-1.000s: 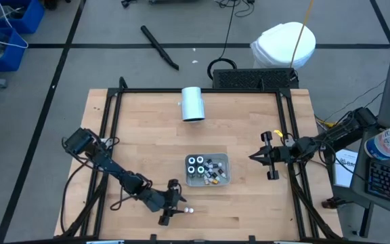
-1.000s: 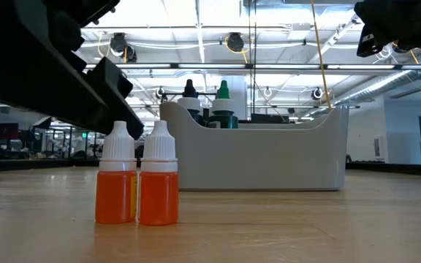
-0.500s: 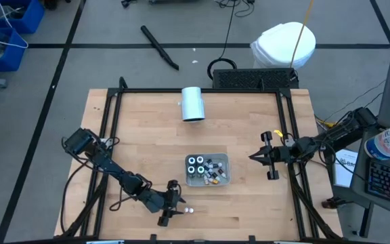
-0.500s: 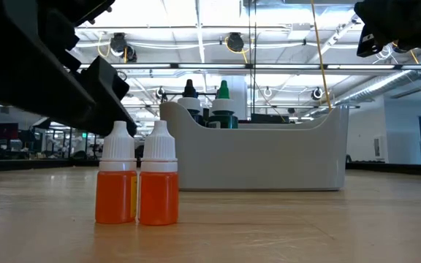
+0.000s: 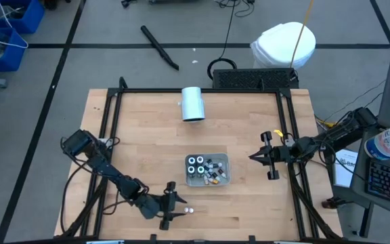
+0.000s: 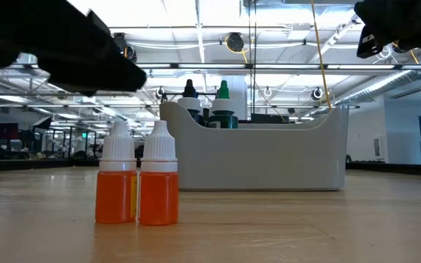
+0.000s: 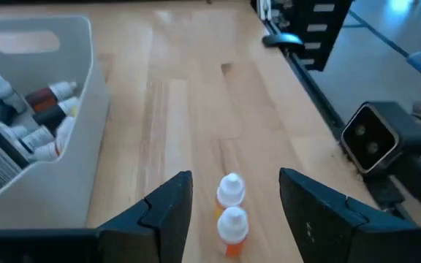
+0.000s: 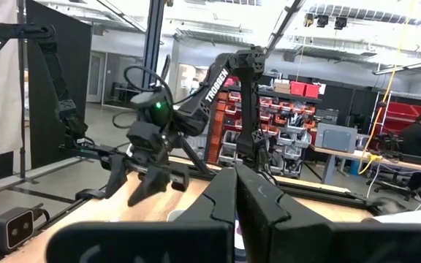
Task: Pick & Place food coloring
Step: Put the orange food coloring bottle into the gray bin
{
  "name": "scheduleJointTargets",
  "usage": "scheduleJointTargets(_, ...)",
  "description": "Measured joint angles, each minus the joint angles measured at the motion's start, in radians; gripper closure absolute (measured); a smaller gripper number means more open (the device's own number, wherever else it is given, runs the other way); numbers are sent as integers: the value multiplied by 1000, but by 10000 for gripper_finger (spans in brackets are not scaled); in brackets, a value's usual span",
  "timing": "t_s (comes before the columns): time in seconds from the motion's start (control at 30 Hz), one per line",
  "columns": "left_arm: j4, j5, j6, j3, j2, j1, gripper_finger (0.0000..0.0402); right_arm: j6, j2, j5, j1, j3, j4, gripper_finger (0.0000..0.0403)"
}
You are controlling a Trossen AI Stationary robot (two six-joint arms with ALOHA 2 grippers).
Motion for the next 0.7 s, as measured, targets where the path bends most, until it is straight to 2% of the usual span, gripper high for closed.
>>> scheduleJointTargets(0.23,-69,-62,-69,25,1,-39,192,19,0,0,0,0,0,403)
scheduleJointTargets(0.4,-23,-106,-105,27,75,-53,192,19,0,0,0,0,-1,403)
scheduleJointTargets(0.57,-15,-102,-88,61,145,-52,192,26,0,0,0,0,-1,403)
scheduleJointTargets(0.7,-16,-49,-86,81,148,-51,192,30,0,0,0,0,-1,403)
